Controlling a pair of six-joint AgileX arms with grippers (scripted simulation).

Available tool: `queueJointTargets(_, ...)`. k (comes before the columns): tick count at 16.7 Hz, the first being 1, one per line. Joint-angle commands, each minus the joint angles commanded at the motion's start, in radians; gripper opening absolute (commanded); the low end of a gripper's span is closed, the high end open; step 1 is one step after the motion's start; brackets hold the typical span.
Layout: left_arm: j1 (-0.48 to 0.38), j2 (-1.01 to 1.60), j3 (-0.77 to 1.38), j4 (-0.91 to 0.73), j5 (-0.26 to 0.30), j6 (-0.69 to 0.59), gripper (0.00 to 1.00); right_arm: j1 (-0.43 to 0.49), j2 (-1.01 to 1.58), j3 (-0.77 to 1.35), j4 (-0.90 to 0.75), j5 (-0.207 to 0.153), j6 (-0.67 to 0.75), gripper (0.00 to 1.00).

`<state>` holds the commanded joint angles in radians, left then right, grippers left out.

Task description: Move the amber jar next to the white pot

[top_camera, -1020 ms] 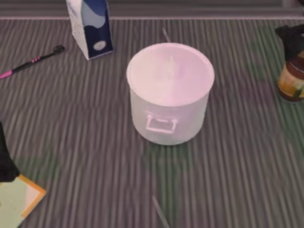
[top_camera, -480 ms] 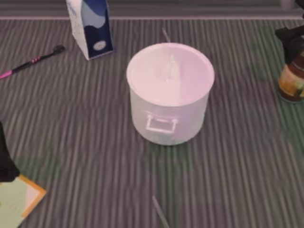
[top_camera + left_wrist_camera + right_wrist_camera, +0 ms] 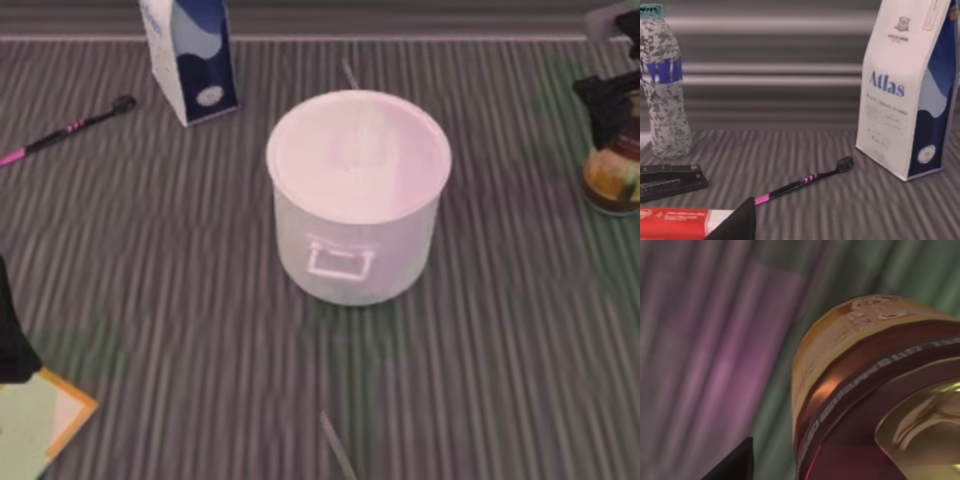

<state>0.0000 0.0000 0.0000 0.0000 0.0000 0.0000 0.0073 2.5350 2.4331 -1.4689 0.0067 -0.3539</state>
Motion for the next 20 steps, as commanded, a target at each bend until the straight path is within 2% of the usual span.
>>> queueJointTargets(5, 0.000, 0.000, 0.000, 0.000, 0.000, 0.000, 1.00, 0.000, -0.021, -0.122, 0.100, 0.000, -0.001, 1.00)
queueJointTargets(10, 0.000, 0.000, 0.000, 0.000, 0.000, 0.000, 1.00, 0.000, -0.024, -0.137, 0.113, 0.000, -0.001, 1.00)
queueJointTargets(20, 0.000, 0.000, 0.000, 0.000, 0.000, 0.000, 1.00, 0.000, -0.024, -0.137, 0.113, 0.000, -0.001, 0.25)
